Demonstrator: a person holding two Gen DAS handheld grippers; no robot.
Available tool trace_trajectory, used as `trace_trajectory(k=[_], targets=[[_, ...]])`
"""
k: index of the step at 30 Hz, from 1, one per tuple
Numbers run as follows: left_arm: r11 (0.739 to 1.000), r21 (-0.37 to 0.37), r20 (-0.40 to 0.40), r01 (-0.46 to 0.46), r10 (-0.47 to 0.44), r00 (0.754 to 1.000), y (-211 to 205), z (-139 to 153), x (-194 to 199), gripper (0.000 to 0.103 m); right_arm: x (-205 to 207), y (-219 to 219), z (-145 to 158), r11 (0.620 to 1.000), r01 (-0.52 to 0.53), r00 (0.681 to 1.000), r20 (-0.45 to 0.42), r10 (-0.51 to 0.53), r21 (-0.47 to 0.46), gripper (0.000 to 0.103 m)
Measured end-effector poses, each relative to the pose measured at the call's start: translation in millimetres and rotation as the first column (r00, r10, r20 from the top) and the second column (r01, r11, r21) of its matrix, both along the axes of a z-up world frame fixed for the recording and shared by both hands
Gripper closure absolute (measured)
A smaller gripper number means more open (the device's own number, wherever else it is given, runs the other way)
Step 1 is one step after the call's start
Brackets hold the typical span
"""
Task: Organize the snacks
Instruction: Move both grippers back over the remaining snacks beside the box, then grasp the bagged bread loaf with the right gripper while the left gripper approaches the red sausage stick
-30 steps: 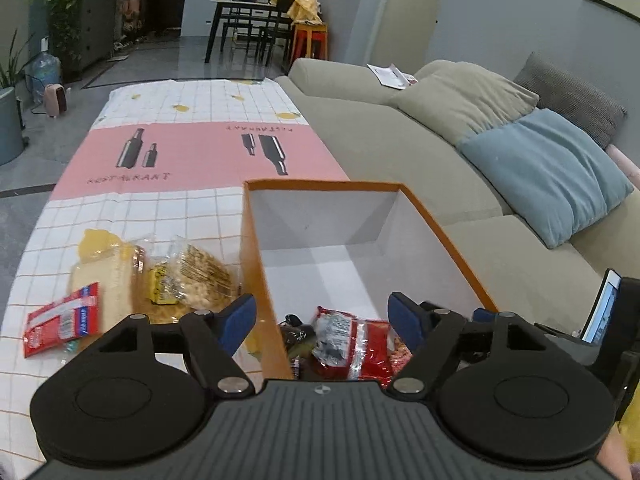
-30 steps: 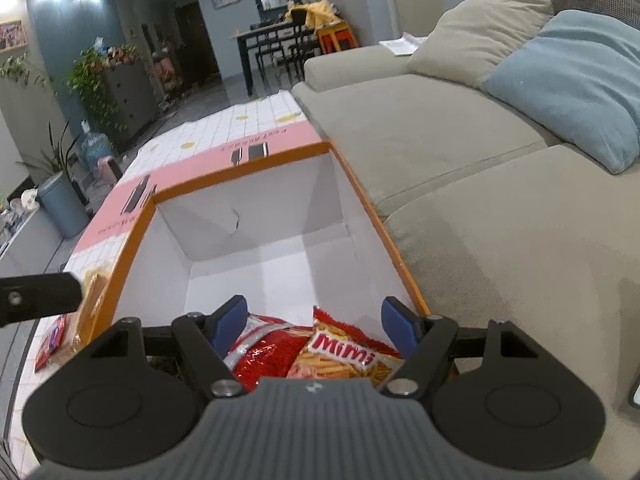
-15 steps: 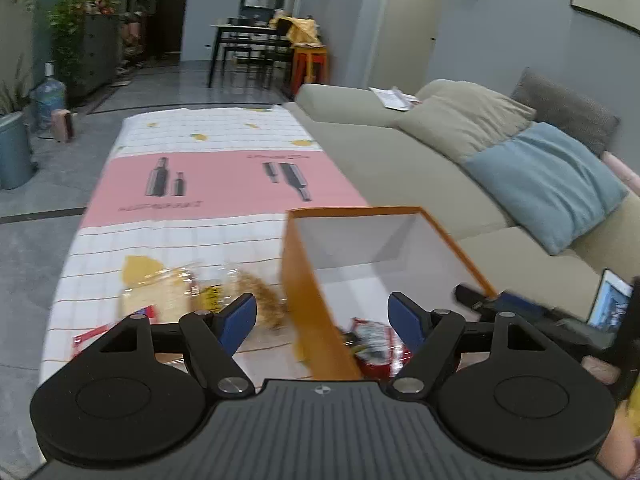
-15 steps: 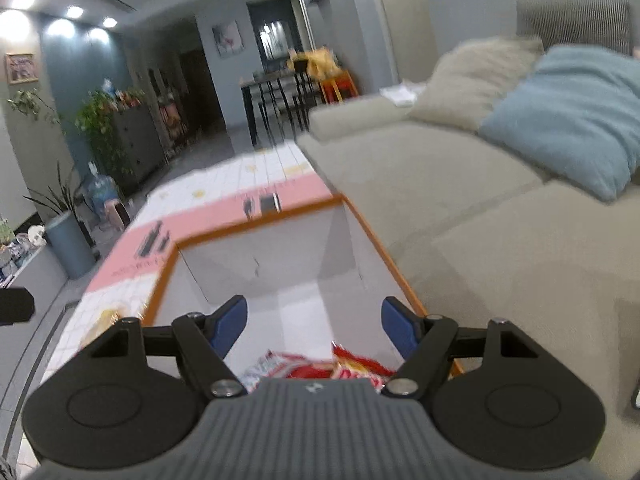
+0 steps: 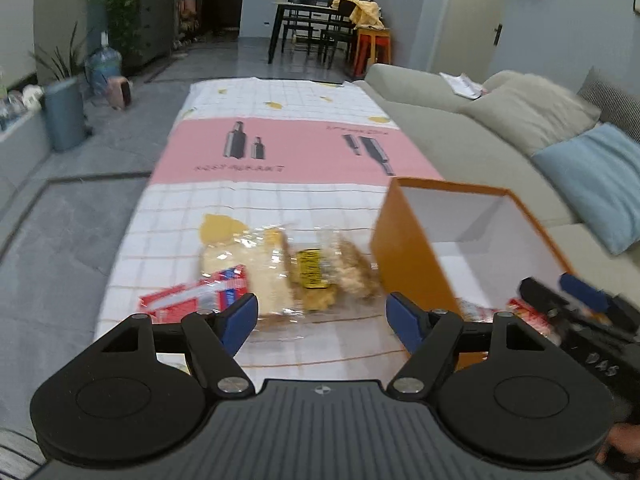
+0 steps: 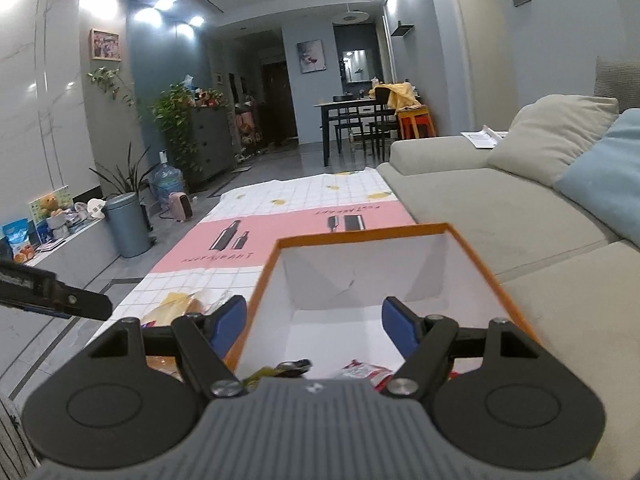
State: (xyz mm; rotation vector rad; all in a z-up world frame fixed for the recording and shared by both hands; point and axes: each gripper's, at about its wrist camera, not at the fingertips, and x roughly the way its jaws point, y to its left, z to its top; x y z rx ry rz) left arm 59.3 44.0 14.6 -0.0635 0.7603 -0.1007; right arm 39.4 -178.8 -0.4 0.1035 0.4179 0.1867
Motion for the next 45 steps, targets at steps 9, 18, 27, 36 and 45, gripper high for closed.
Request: trace_trajectory(k=[9,18,27,36,45], targets=[[0.999,0.022,-0.034,-0.044,0.045,0.998,28.0,-12.2,8.6,0.02,-15.6,31.1,4.6,0.999,-0.031,0.999,0.032,0.032,-0.033,0.03],[0.988,0.031,-0.039,-0.154,0.155,0.987,80.1,-13.6,13.3,0.019,-17.9,70.9,-5.0,0.971,-0.087,0.993,0.064,0.104,-0.222,0.031],[0.974,0.008,-0.096,-0.227,0.226,0.969,118.2,-22.4,25.7,0.019,-17.0,142.0,-14.0,0.936,-0.178,0.981,0.015,0.192,-0.305,0.031],[0.961,0.077,-0.194,-0.266,0.276,0.941,135.4,-47.2,38.7,0.019,37.0,168.9,-47.4,0.985,-0.173,0.952,-0.257,0.164,-0.012,0.043],[0.976,0.217,-0.143,0.016,0.015,0.99,118.1,-52.3,40.1,0.018,75.4,151.3,-82.5,0.926,0.092,0.917,-0.393,0.064,0.366,0.043]])
